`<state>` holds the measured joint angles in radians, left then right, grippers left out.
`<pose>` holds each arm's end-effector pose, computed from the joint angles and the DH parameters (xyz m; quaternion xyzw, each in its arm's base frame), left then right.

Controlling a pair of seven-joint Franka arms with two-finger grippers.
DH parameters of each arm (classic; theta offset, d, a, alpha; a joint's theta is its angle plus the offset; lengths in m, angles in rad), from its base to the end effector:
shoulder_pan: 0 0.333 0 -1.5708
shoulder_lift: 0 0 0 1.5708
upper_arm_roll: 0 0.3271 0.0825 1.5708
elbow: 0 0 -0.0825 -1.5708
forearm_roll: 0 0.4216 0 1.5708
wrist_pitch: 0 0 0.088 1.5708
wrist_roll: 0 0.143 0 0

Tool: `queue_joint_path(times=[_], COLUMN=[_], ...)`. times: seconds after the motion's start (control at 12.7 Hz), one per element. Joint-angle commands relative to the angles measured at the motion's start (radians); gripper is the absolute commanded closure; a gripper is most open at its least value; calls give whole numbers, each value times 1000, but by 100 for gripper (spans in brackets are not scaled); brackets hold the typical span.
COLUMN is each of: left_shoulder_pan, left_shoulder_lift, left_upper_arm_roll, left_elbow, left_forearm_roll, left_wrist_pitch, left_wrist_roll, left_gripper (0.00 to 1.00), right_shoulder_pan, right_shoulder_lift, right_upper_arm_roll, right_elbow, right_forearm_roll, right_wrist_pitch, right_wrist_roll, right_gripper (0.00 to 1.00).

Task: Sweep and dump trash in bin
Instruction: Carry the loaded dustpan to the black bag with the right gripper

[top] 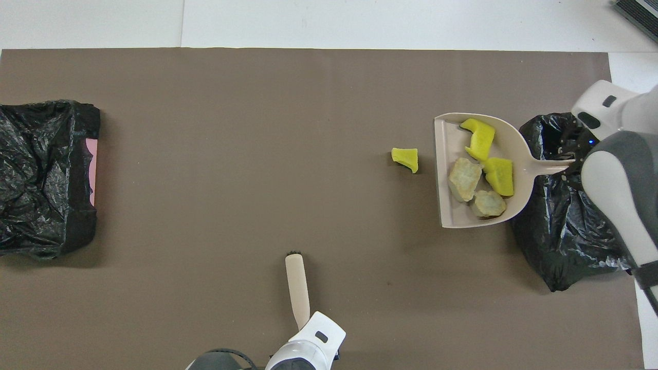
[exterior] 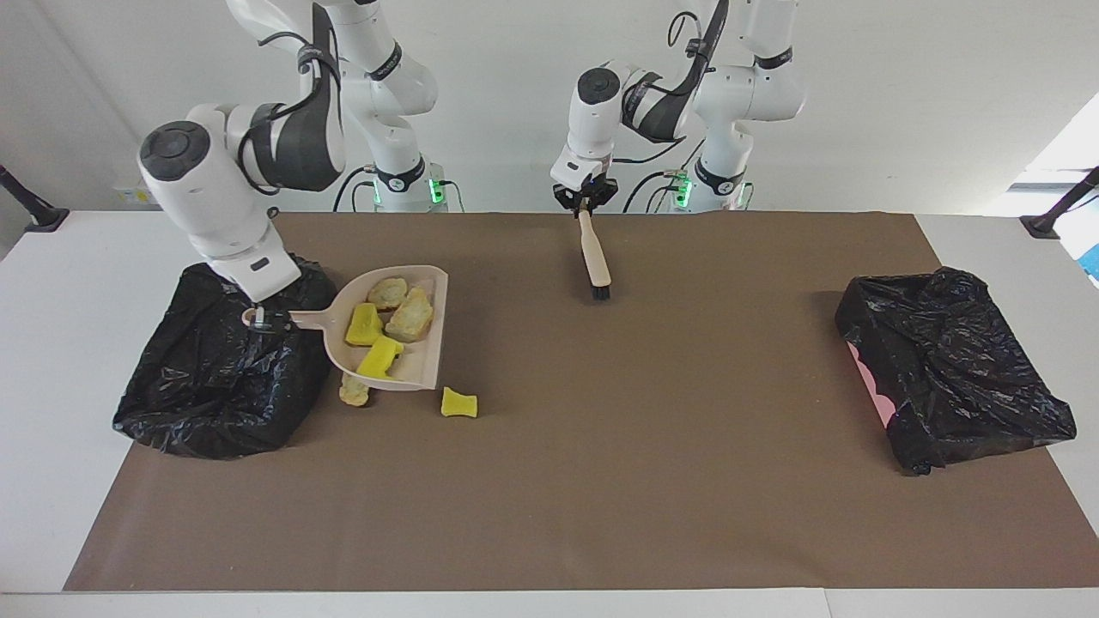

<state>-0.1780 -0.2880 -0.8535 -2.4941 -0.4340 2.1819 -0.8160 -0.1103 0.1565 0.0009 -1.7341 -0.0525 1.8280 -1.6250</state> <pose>0.2278 -0.4022 0.2966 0.9962 0.0428 -0.0764 0.0037 0.6331 -0.0757 0.4409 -0.7206 -0.6922 0.0394 0.0076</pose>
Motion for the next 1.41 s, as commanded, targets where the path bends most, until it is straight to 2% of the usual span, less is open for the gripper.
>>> queue_joint_path(times=[0.0,0.24,0.47,0.55,0.71,0.86,1.02,1.1,1.26,1.33], left_shoulder_pan=[-14,-14,-14,-14,-12,-11,-3,-2,8,8], left_shoulder_lift=[-20,0,1,1,1,1,6,22,26,26], left_upper_arm_roll=[-1,-1,-1,-1,-1,4,5,8,45,95], left_elbow=[-28,-32,-32,-32,-32,-31,-20,-13,21,50], left_forearm_roll=[-45,-64,-68,-68,-68,-68,-68,-65,-51,-40], left_wrist_pitch=[39,33,24,19,0,-33,-37,-36,-37,-37], left_wrist_roll=[-5,23,58,67,84,136,152,182,256,276], left_gripper=[100,100,100,100,81,69,17,0,0,0], right_shoulder_pan=[-106,-222,-336,-366,-396,-404,-359,-330,-283,-252], right_shoulder_lift=[-3,-2,-6,-11,-21,-23,-20,-23,-44,-60], right_upper_arm_roll=[8,5,4,4,2,4,5,7,8,8], right_elbow=[18,27,27,25,2,-2,-15,-27,-73,-102], right_forearm_roll=[14,-13,-102,-143,-223,-271,-427,-526,-616,-665], right_wrist_pitch=[-26,-6,10,75,134,189,224,226,226,218], right_wrist_roll=[-116,-252,-361,-386,-415,-417,-344,-272,-228,-204], right_gripper=[100,100,100,100,100,100,100,100,100,100])
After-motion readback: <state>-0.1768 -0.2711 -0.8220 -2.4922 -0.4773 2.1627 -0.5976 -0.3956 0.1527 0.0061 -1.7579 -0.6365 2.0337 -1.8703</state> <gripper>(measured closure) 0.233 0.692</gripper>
